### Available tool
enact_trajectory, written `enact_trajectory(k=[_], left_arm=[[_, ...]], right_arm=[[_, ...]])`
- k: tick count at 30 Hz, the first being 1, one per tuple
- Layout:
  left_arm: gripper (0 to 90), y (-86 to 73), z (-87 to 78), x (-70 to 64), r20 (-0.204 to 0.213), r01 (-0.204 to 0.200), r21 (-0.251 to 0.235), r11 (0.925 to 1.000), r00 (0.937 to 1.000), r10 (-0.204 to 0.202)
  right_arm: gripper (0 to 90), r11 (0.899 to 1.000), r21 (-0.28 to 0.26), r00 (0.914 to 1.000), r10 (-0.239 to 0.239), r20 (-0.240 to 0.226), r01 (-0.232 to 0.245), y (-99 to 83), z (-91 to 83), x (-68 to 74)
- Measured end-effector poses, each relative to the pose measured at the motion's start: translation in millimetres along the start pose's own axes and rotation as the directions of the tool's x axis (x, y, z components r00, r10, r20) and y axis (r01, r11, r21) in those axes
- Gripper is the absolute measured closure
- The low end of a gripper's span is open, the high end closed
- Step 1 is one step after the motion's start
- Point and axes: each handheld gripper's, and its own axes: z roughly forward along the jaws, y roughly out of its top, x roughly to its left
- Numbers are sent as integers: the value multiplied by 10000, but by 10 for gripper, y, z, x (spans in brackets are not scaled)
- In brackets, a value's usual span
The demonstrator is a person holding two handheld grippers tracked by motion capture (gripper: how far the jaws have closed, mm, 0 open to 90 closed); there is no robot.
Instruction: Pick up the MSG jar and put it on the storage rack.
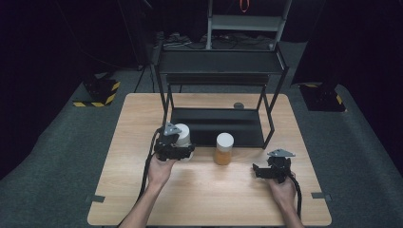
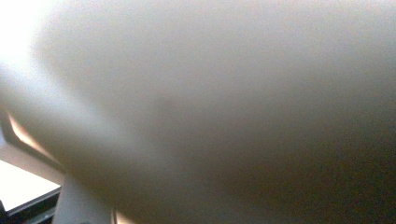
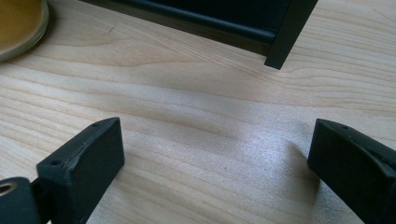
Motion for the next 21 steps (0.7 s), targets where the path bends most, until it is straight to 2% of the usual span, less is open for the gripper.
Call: enact_trajectory(k=[3,4,5,7,13,17,18,19,20,21], left_arm=[[304,91,-30,11,59,-38,9,10000,10000,38],[304,184,-62,12,80,-107,22,9999,9999,107],[304,184,-62,12,80,-107,22,9999,9999,107],[304,324,-122,10,87,-270,7,9996,9996,270],[304,550,-234,40,296,-311,-118,9994,9991,314],[304,799,-330,42,438,-432,-99,9990,9981,436],[304,799,-330,42,438,-432,-99,9990,9981,436],[304,897,-361,24,441,-546,-71,9985,9975,548],[304,897,-361,24,441,-546,-71,9985,9975,548],[304,997,-390,20,512,-613,-82,9981,9968,617]], right_arm=[[31,10000,1,10000,0,1,0,0,0,0],[31,10000,1,10000,-1,0,1,0,0,0],[31,10000,1,10000,-1,0,1,0,0,0],[31,10000,-3,10000,2,0,-2,0,0,0],[31,10000,-2,10000,2,0,-2,0,0,0],[31,10000,-3,10000,-10,3,10,-1,0,0],[31,10000,-3,10000,-10,3,10,-1,0,0],[31,10000,-2,10000,5,-1,-5,0,0,0],[31,10000,-2,10000,5,-1,-5,0,0,0],[31,10000,-7,10000,-2,1,2,-1,0,0]])
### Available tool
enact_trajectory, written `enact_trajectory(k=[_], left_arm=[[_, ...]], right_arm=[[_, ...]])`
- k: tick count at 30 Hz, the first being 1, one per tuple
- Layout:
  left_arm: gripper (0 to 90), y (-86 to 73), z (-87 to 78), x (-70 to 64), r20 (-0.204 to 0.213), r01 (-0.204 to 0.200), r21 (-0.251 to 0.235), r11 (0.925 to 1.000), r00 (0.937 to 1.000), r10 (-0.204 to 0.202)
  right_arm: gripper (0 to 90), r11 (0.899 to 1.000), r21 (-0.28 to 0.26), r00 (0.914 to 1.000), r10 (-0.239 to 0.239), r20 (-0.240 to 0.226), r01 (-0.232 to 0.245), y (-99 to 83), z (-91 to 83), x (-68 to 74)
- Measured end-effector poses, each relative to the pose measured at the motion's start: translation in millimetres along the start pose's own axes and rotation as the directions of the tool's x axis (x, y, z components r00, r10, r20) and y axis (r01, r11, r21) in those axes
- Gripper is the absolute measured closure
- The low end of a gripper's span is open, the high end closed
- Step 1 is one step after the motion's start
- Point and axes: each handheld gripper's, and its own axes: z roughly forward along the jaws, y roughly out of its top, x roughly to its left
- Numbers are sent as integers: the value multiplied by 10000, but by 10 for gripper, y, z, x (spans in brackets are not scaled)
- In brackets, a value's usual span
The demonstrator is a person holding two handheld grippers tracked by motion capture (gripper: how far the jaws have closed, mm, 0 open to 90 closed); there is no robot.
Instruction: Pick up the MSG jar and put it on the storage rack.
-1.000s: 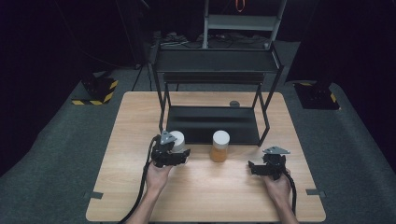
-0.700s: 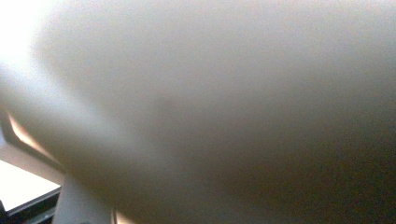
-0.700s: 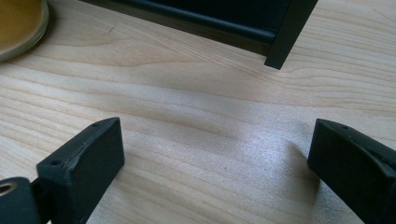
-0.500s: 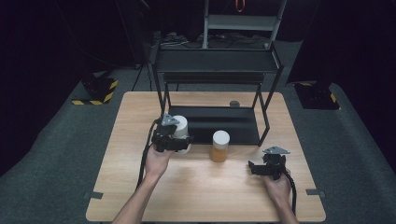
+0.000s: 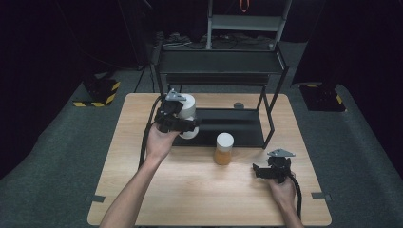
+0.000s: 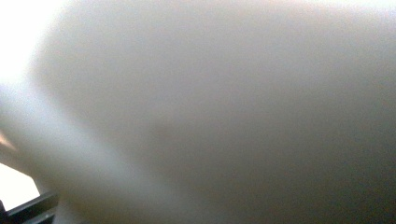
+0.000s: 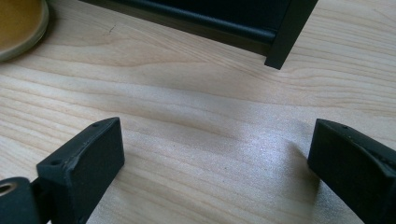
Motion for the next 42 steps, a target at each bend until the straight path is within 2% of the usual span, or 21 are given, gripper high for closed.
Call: enact_trajectory(k=[2,4,6,7,8,9,12,15,22,25,28,34,40,41,42], left_arm=[[304,32,-8,3,29,-6,-8,10000,10000,6],[304,167,-45,0,47,-84,-18,10000,10000,84],[304,211,-58,-2,45,-111,-28,9999,9999,111],[304,309,-83,-4,29,-152,-6,9999,9999,152],[304,309,-83,-4,29,-152,-6,9999,9999,152],[304,411,-107,-15,-3,-227,50,9997,9997,227],[304,505,-127,-31,-47,-296,105,9995,9995,296],[304,664,-147,-60,-87,-375,225,9990,9993,377],[305,874,-174,-77,-157,-422,319,9986,9990,427],[305,1016,-198,-77,-212,-368,333,9988,9991,375],[305,1076,-212,-74,-226,-350,338,9988,9991,358],[305,1346,-247,-75,-394,-210,422,9989,9990,227],[305,1508,-259,-61,-424,-115,427,9990,9990,134],[305,1586,-250,-68,-564,-101,482,9988,9983,129],[305,1586,-250,-68,-564,-101,482,9988,9983,129]], right_arm=[[31,10000,0,10000,-2,0,2,0,0,0],[31,10000,1,10000,-1,0,1,0,0,0],[31,10000,4,10000,-8,1,8,0,0,0],[31,10000,1,10000,-3,0,3,0,0,0],[31,10000,1,10000,-3,0,3,0,0,0],[31,10000,1,10000,-1,-1,1,0,0,0],[31,10000,4,10000,-8,0,8,0,0,0],[31,10000,2,10000,-2,0,2,0,0,0],[31,10000,0,10000,-4,0,4,0,0,0],[31,10000,1,10000,-2,-1,2,0,0,0],[31,10000,8,10000,8,-2,-8,1,-1,0],[31,10000,2,10000,-6,1,6,0,0,0],[31,10000,9,10000,5,-1,-5,1,-1,0],[31,10000,9,10000,9,-2,-9,2,-1,0],[31,10000,15,10000,-6,1,6,2,-1,0]])
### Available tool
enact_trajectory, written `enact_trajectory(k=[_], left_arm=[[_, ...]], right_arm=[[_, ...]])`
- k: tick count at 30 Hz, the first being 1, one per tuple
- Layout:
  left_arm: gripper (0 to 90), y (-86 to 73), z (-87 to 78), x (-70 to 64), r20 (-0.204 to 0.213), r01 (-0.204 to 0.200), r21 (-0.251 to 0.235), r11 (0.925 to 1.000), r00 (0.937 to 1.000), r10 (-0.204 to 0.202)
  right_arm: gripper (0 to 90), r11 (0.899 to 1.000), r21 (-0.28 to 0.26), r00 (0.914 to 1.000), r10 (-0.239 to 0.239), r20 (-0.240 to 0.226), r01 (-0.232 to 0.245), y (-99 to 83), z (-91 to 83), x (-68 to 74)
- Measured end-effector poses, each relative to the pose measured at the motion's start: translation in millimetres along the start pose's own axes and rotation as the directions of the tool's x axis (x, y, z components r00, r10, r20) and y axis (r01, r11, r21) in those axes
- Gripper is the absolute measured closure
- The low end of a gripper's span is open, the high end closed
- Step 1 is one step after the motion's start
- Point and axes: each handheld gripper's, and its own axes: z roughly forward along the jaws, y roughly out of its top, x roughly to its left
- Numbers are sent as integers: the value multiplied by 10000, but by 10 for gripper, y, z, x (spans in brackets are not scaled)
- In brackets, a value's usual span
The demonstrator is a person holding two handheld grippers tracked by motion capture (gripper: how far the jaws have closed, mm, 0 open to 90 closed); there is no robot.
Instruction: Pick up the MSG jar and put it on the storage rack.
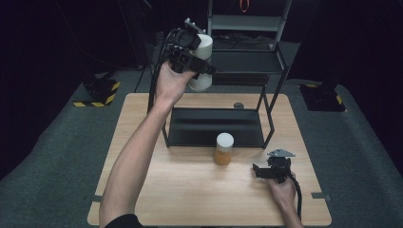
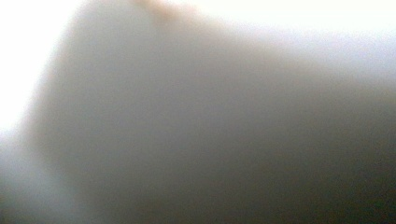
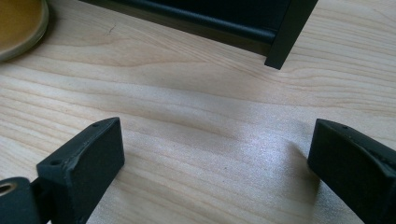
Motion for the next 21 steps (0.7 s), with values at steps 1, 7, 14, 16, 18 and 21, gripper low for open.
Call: enact_trajectory(k=[1,7,14,16,18,21], left_arm=[[305,67,18,-14,-195,30,71,10000,9998,-29],[305,183,122,-13,-618,345,87,9994,9975,-339],[305,280,218,20,-968,692,-8,9976,9929,-690],[305,329,284,12,-1289,804,10,9968,9885,-796],[305,351,325,25,-1416,939,-7,9956,9855,-931],[306,365,363,40,-1532,1096,-52,9940,9822,-1091]], right_arm=[[31,10000,-2,10000,3,-2,-3,0,0,0],[31,10000,-1,10000,9,-4,-9,0,0,0],[31,10000,-4,10000,9,-4,-9,-1,0,0],[31,10000,-4,10000,7,-3,-7,-1,0,0],[31,10000,-7,10000,6,0,-6,-1,0,0],[31,10000,-3,10000,13,-1,-13,0,0,1]])
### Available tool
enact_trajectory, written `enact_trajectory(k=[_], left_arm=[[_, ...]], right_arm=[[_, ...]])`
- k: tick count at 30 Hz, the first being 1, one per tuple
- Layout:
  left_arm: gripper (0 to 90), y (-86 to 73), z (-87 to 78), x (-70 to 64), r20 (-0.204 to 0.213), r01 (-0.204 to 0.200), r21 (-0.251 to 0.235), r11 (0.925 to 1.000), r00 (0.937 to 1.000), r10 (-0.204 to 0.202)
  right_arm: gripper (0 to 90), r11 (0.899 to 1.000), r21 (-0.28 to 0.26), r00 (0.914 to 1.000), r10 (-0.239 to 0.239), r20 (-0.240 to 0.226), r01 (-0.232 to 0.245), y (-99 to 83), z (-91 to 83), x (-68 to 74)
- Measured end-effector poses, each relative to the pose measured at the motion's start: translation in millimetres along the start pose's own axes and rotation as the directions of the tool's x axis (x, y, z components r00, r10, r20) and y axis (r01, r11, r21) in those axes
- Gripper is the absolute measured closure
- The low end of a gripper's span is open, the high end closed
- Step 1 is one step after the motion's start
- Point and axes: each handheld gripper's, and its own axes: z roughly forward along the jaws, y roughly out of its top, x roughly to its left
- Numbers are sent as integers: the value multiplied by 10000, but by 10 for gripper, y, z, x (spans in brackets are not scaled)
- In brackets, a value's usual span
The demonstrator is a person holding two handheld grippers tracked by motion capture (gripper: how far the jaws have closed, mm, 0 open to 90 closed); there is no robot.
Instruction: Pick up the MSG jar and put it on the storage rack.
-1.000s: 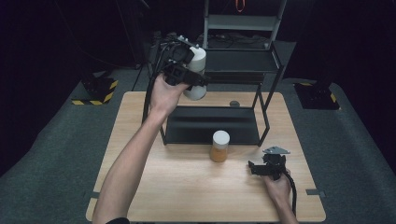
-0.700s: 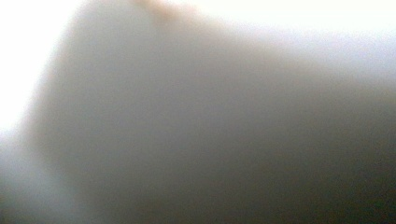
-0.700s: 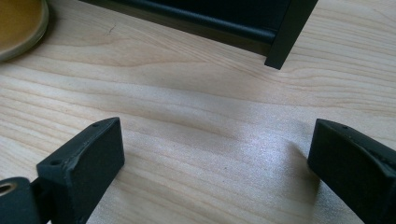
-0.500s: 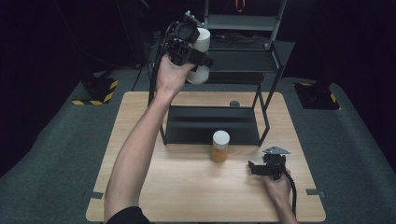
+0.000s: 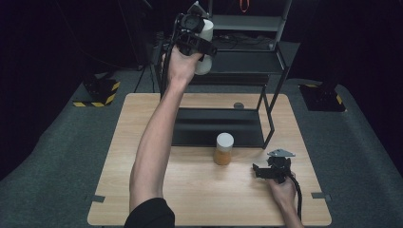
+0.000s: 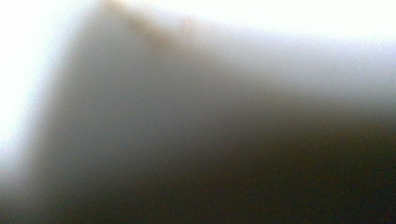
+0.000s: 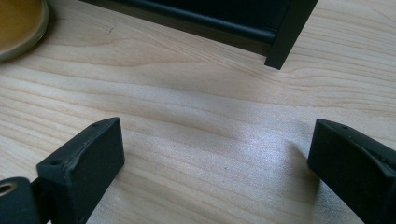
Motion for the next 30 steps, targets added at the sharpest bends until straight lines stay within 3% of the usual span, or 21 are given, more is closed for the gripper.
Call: enact_trajectory(k=[5,13,17,30], left_arm=[[305,58,118,-16,-581,289,112,9995,9979,-282],[306,46,234,-9,-845,608,85,9981,9946,-599],[306,27,270,25,-818,812,6,9967,9934,-809],[306,1,311,34,-851,798,-68,9968,9932,-801]], right_arm=[[31,10000,4,10000,-1,-7,1,0,-1,-1],[31,10000,-2,10000,-11,-5,11,0,0,-1],[31,10000,-2,10000,-8,-5,8,0,0,-1],[31,10000,4,10000,-5,-5,5,0,-1,-1]])
